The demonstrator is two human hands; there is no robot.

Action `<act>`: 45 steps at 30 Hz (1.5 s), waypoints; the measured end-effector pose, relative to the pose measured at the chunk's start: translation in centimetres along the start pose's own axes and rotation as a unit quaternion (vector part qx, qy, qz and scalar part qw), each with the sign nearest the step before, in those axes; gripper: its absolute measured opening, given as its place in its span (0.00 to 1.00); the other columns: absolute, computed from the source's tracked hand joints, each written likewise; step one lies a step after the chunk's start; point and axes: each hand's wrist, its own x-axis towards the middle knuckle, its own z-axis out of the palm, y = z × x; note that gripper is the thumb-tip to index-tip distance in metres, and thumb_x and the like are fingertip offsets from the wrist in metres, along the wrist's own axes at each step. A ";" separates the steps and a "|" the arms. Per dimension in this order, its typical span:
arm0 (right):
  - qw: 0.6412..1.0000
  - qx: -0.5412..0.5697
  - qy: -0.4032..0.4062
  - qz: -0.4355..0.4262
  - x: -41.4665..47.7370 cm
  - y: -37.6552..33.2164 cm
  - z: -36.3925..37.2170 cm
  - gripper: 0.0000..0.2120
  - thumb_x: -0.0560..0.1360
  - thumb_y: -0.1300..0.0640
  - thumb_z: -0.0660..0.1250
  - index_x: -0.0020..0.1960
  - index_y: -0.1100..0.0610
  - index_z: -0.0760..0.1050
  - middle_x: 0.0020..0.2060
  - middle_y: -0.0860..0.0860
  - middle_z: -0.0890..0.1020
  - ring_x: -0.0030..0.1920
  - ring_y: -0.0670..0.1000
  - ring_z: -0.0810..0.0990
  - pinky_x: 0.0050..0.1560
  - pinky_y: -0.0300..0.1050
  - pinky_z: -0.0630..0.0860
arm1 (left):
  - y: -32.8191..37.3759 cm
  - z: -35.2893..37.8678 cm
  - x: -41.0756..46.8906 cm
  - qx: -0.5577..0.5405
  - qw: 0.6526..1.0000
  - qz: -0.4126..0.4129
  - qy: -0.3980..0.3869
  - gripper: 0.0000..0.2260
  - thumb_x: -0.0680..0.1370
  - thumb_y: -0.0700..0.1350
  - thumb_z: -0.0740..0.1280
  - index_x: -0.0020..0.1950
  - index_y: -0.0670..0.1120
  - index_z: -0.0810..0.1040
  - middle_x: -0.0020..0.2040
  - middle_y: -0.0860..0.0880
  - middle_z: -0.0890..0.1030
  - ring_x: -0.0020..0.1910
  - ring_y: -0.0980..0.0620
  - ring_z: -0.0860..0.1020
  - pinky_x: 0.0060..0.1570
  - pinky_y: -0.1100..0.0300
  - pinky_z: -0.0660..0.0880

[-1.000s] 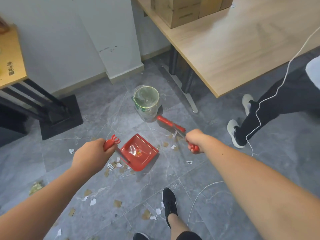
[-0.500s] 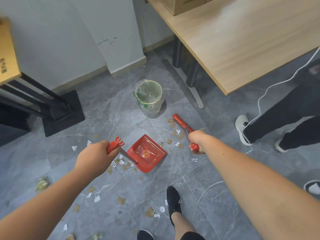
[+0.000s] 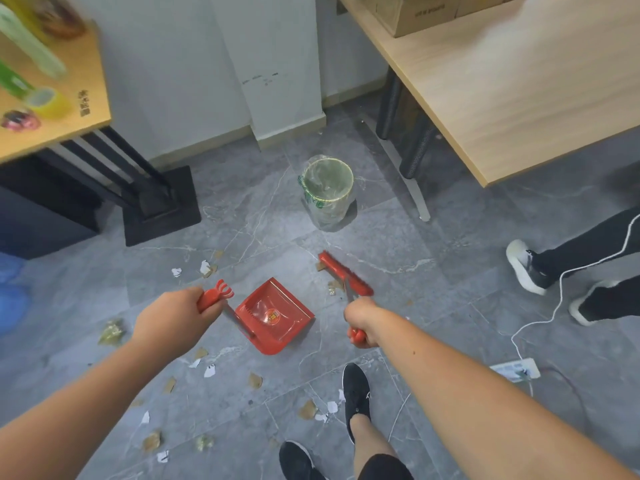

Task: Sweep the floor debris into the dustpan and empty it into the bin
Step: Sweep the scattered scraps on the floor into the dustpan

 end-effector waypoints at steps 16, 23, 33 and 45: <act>0.996 -0.051 -0.076 -0.025 -7.9 5.3 19.6 0.14 0.78 0.66 0.50 0.57 0.61 0.72 0.31 0.57 0.74 0.13 0.47 0.64 0.19 0.31 0.63 | -18.1 2.0 -13.6 -0.049 0.992 -0.110 0.032 0.21 0.80 0.60 0.65 0.40 0.44 0.77 0.32 0.46 0.79 0.31 0.47 0.78 0.29 0.56 0.70; 0.993 -0.066 -0.093 -0.034 -9.8 7.2 24.7 0.11 0.77 0.65 0.51 0.52 0.60 0.72 0.29 0.56 0.73 0.13 0.47 0.65 0.23 0.34 0.66 | -22.5 3.2 -17.3 -0.025 0.989 -0.139 0.031 0.21 0.80 0.60 0.66 0.36 0.44 0.74 0.30 0.48 0.78 0.30 0.49 0.76 0.29 0.57 0.68; 0.997 -0.003 -0.049 -0.064 -12.4 6.8 19.8 0.16 0.76 0.67 0.50 0.57 0.62 0.73 0.31 0.57 0.72 0.12 0.46 0.63 0.19 0.31 0.63 | -19.9 2.4 -16.7 -0.004 0.996 -0.086 0.018 0.22 0.80 0.62 0.63 0.40 0.44 0.77 0.32 0.47 0.80 0.30 0.49 0.77 0.28 0.59 0.68; 0.994 0.098 0.018 -0.050 -8.8 11.8 4.0 0.11 0.77 0.66 0.51 0.49 0.58 0.71 0.31 0.57 0.71 0.11 0.46 0.62 0.20 0.30 0.62 | -5.9 1.4 -11.4 0.037 0.999 0.018 0.023 0.21 0.80 0.60 0.64 0.37 0.44 0.74 0.29 0.47 0.78 0.29 0.47 0.77 0.28 0.58 0.68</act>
